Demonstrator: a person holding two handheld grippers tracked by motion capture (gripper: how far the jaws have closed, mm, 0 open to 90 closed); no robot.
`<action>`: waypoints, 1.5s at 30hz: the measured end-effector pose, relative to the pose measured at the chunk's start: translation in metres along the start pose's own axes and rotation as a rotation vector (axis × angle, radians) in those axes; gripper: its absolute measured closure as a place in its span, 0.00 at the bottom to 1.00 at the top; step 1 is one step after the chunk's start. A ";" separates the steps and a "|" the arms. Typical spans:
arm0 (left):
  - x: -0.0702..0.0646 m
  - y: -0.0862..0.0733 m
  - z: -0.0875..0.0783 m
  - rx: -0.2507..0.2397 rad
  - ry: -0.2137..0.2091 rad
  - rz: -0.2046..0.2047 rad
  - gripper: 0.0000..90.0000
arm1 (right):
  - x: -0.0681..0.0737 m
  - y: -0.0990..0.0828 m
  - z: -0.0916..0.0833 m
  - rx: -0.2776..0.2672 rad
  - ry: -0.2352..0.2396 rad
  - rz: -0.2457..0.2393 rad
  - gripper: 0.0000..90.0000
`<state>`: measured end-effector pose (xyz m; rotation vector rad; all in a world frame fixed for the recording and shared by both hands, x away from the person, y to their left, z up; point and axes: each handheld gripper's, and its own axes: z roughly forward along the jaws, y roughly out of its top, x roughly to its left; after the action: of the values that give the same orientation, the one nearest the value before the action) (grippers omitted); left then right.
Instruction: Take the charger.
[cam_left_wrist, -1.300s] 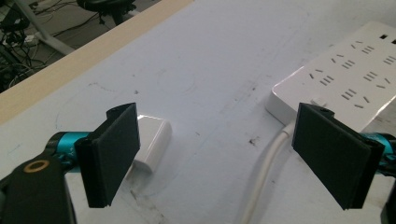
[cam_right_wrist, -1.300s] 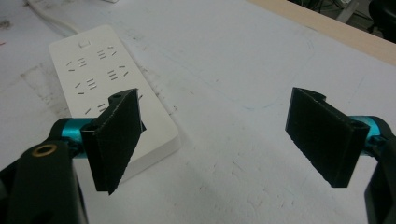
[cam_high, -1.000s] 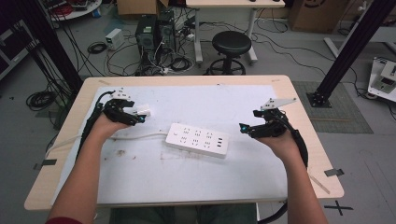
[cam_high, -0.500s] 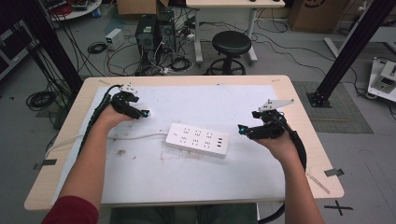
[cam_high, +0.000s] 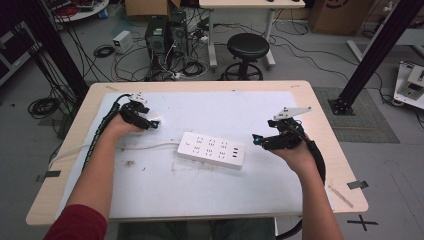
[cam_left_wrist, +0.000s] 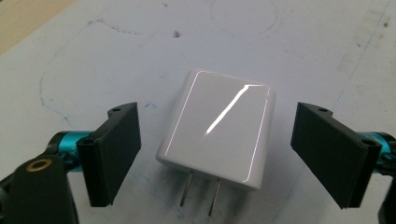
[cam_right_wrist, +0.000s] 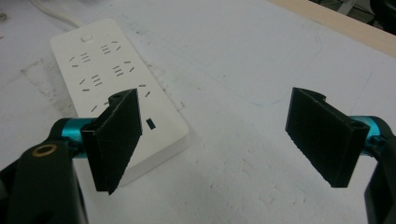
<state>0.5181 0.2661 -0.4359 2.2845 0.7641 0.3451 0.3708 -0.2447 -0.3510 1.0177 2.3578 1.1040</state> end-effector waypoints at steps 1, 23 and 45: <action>0.000 0.000 0.000 0.000 0.000 0.000 0.22 | 0.000 0.000 0.000 0.000 0.000 0.000 0.21; -0.006 0.002 -0.001 0.034 0.031 0.075 0.46 | 0.000 -0.001 0.001 -0.005 0.002 0.008 0.21; -0.028 0.021 -0.050 -0.021 0.035 0.115 0.47 | -0.001 -0.001 -0.002 -0.032 0.018 0.005 0.21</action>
<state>0.4833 0.2636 -0.3863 2.3137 0.6443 0.4446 0.3693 -0.2473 -0.3504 1.0066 2.3456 1.1535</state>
